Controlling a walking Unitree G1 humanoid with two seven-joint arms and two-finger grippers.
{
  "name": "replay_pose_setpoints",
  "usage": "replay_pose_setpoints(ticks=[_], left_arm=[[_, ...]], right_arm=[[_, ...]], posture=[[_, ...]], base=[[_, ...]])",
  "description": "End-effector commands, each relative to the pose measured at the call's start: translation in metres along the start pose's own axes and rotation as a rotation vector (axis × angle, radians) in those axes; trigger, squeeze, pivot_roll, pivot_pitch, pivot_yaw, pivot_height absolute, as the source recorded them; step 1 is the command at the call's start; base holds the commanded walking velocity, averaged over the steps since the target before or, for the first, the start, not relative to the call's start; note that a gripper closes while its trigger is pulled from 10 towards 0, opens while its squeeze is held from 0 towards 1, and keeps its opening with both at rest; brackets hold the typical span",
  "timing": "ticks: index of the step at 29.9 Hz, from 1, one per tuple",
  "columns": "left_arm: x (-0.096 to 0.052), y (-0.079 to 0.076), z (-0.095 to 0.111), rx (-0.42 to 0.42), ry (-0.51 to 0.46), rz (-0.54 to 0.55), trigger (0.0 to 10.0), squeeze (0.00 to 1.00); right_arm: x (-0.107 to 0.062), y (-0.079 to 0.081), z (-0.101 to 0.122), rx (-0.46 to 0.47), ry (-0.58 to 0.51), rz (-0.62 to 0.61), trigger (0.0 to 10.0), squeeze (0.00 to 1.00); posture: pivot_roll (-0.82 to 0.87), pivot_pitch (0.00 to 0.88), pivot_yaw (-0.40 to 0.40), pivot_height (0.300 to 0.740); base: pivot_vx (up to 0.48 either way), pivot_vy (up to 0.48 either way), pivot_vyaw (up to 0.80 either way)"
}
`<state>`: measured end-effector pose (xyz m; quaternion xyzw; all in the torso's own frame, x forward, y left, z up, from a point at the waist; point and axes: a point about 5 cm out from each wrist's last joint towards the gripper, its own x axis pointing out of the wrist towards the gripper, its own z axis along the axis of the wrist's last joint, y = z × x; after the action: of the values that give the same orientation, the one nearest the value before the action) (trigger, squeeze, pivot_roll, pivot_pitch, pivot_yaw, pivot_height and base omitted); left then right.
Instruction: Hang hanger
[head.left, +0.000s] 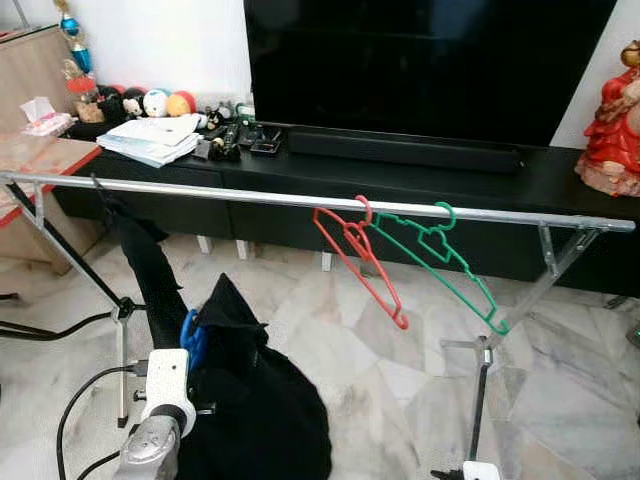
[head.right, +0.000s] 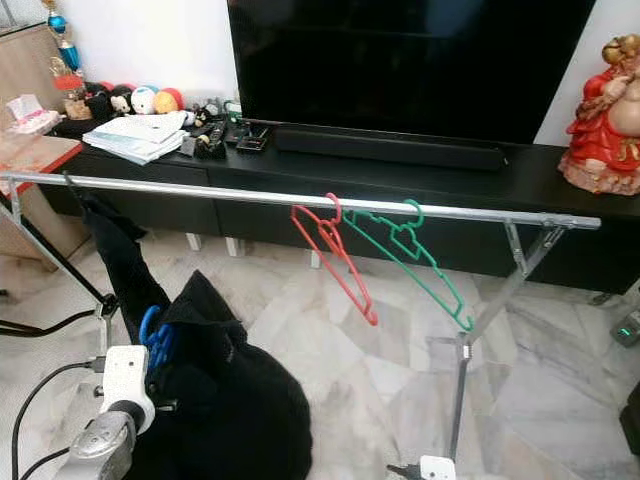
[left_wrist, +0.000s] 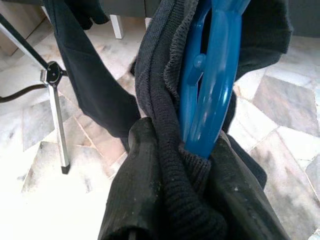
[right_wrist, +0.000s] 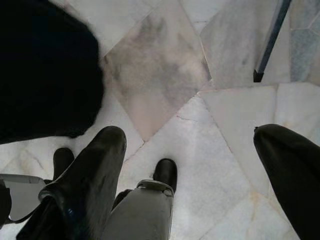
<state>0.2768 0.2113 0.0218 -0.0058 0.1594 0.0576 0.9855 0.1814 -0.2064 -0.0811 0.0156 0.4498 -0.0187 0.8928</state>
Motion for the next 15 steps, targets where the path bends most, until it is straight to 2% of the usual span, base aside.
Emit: replay_pose_setpoints(ticks=[1,5,9,11,15], left_arm=[[0.0026,-0.0027,0.0172,-0.023,-0.081,-0.015,10.0,0.0],[0.003,-0.0045,0.0191,-0.03,-0.087,-0.021,10.0,0.0],[0.0043,-0.0064,0.0215,-0.032,-0.091,-0.026,10.0,0.0],[0.0041,-0.0066,0.0215,-0.032,-0.091,-0.029,10.0,0.0],[0.0021,-0.0054,0.0205,-0.032,-0.09,-0.03,10.0,0.0]], right_arm=[[0.0003,0.0009,-0.0005,-0.019,0.013,0.007,10.0,0.0],[0.0004,0.0016,0.0002,-0.038,0.011,0.014,10.0,0.0],[0.0006,0.003,0.0005,-0.07,0.016,0.03,10.0,0.0],[0.0007,0.0057,-0.0004,-0.107,0.022,0.049,10.0,0.0],[0.0008,0.0073,-0.0011,-0.106,0.024,0.053,10.0,0.0]], posture=[[-0.07,0.064,0.032,0.74],[-0.07,0.065,0.035,0.74],[-0.07,0.066,0.037,0.74],[-0.07,0.068,0.038,0.74],[-0.06,0.07,0.041,0.74]], base=[[0.311,0.0,0.0],[0.356,0.0,0.0],[0.373,0.0,0.72],[0.375,0.0,0.0],[0.374,0.0,0.0]])
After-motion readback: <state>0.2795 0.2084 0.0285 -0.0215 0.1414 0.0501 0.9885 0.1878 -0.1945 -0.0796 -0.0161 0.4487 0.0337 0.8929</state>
